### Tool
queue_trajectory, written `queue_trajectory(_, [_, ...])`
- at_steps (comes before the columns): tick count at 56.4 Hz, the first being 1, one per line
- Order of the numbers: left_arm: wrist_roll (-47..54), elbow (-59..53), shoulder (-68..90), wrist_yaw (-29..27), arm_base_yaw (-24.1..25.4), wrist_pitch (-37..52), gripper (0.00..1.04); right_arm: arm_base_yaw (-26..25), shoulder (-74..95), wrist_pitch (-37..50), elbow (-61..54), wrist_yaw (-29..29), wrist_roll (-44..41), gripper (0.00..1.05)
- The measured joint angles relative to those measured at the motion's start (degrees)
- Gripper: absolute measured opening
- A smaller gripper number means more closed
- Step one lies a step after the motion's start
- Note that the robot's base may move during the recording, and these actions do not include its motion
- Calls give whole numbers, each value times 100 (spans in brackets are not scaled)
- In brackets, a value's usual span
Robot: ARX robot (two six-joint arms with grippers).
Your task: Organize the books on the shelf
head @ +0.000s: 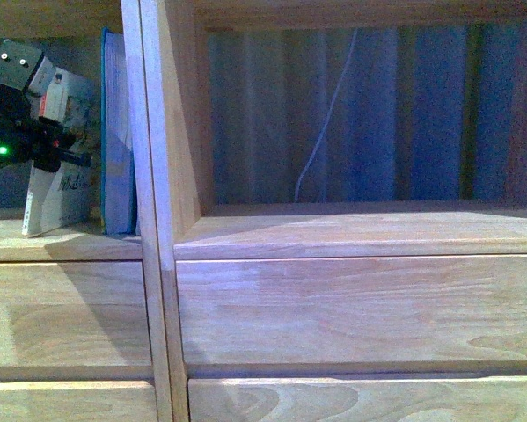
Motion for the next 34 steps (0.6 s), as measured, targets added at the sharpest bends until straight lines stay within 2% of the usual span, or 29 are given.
queue_trajectory(15, [46,409,339,-131,-173,-44,8,-15,0,4,-35,-9,2,98])
queue_trajectory(34, [85,306,260,-339,-225,63,62,-164,0,129,-85,-61,24,98])
